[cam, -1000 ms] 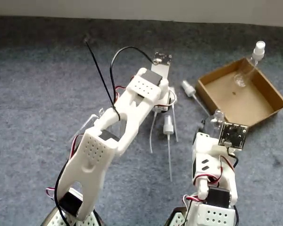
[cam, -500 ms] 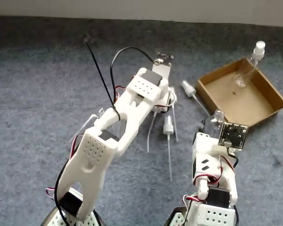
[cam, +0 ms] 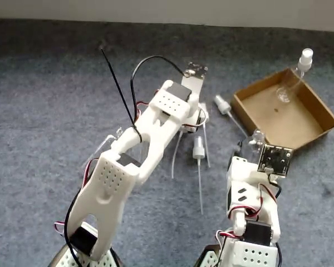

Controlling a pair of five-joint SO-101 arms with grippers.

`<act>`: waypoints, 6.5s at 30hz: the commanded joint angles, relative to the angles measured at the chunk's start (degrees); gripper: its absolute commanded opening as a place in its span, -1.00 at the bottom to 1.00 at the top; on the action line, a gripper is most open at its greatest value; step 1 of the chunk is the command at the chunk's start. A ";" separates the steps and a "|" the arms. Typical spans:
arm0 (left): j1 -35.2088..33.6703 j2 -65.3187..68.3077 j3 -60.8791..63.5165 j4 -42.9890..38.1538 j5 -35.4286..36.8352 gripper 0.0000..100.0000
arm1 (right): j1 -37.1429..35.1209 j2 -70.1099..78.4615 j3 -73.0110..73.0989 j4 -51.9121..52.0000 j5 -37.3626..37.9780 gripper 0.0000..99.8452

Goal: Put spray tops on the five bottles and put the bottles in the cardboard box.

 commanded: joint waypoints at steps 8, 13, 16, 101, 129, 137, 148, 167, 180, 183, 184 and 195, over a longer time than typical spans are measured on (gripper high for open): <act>0.31 -1.89 -3.03 -0.18 -0.62 -0.99 | 0.57 -0.75 0.31 -1.98 0.00 -0.73; 0.31 -8.22 -3.03 1.14 -0.62 -0.99 | 0.31 -0.75 0.31 -1.98 -0.35 -0.73; 0.31 -13.49 -3.03 3.60 -0.62 -0.99 | 0.22 -0.75 0.40 -2.07 -0.44 -0.73; 4.62 -98.95 81.54 -72.97 -15.38 -0.99 | -32.31 -0.75 8.04 -19.38 -0.09 -0.74; 10.33 -99.38 93.23 -66.02 -15.21 -0.99 | -32.22 -0.75 8.04 -19.30 0.00 -0.74; 9.89 -106.51 94.02 -59.34 -6.07 -0.99 | -32.22 -0.75 8.04 -19.30 0.00 -0.74; 10.24 -106.42 99.82 -59.52 -5.98 -0.99 | -32.22 -0.57 8.04 -19.30 0.00 -0.74; 10.33 -106.33 103.87 -59.34 -6.24 -0.99 | -26.86 -0.75 7.96 -19.38 0.00 -0.74; 9.89 -106.42 100.88 -59.25 -10.99 -0.99 | -26.86 -0.75 8.04 -19.38 5.45 -0.74; 10.15 -106.33 100.35 -58.81 -11.43 -0.99 | -26.95 -0.75 8.40 -19.30 8.44 -0.74; 10.24 -106.33 100.09 -57.93 -11.43 -0.99 | -26.95 -0.75 8.40 -19.30 8.70 -0.74; 10.15 -106.33 93.49 -51.25 -11.34 -0.99 | -26.95 -0.75 8.31 -16.66 8.88 -0.74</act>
